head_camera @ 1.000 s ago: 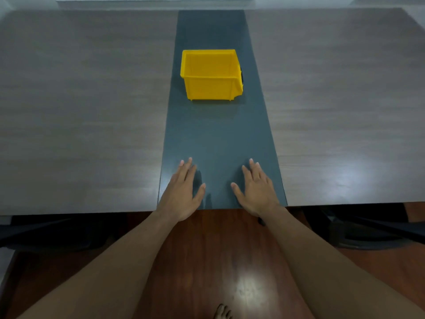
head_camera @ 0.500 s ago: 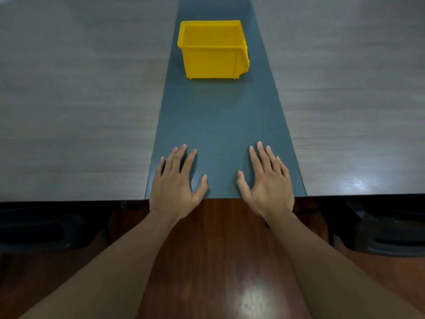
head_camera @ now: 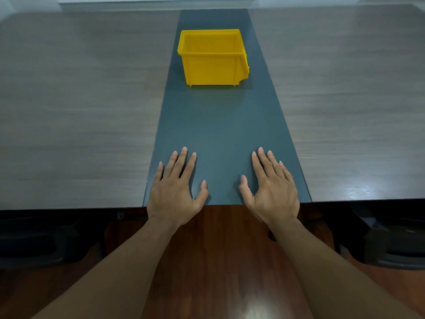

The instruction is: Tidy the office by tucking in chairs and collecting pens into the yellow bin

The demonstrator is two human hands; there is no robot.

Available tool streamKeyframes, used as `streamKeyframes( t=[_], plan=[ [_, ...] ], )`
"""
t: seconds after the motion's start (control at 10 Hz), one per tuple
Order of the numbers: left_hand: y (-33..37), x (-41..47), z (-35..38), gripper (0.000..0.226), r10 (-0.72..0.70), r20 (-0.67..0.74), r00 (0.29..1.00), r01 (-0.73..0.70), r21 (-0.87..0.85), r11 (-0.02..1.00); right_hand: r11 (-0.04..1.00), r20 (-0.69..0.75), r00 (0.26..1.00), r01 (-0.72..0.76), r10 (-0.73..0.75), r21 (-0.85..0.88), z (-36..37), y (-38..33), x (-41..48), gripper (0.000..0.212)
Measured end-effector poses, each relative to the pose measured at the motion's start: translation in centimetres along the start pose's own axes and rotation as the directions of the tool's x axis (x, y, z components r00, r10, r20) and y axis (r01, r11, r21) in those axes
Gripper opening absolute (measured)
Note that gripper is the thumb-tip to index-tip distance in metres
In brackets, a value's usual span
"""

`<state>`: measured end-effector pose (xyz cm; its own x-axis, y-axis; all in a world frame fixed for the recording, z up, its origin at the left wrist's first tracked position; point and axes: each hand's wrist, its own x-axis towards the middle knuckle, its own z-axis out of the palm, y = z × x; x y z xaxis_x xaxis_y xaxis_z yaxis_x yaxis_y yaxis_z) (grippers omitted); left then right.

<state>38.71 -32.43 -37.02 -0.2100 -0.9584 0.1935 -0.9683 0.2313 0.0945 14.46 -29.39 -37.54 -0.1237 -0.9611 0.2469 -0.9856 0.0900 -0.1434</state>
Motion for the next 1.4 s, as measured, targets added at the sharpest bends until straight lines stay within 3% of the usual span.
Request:
streamKeyframes(
  t=[1.1,1.4],
  plan=[
    [-0.4,3.3,0.8,0.081,-0.005,0.004,1.000,0.005,-0.006,1.000,1.000,0.002,1.000,0.004,-0.004,-0.001,0.9,0.2,3.4,0.075],
    [-0.5,4.0,0.3,0.081,0.004,0.105,0.994,0.001,-0.052,0.999,1.000,0.117,0.993,-0.008,0.005,0.019,0.0,0.3,4.1,0.078]
  ],
)
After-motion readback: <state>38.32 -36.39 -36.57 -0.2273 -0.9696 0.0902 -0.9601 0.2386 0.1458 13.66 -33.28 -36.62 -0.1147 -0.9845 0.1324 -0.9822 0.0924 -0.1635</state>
